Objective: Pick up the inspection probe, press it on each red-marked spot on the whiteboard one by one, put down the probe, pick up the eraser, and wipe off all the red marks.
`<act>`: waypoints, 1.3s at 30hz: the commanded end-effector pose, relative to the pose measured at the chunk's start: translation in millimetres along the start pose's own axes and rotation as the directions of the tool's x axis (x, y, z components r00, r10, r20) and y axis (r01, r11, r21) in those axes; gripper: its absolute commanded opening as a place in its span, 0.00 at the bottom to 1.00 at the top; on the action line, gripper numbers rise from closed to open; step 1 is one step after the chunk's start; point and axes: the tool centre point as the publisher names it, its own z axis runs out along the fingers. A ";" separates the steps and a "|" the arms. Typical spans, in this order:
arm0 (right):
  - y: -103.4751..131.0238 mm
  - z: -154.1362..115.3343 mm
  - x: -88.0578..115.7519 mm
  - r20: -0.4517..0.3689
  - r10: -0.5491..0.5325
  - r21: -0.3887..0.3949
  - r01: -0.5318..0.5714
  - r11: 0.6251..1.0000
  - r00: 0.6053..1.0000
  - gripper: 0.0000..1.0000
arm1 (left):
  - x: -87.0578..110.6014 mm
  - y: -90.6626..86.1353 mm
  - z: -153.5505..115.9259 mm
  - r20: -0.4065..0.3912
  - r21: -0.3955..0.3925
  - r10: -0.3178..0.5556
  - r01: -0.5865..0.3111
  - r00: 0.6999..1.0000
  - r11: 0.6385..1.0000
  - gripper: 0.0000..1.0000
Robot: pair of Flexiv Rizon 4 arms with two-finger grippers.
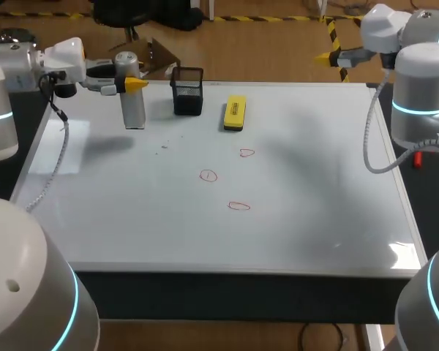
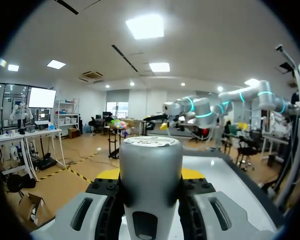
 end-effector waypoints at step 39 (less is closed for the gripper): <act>3.3 138.7 73.7 -0.882 -0.435 -0.357 0.857 0.371 -0.179 1.00 | 1.2 -1.7 0.3 0.004 -0.002 0.000 0.000 1.000 1.000 0.00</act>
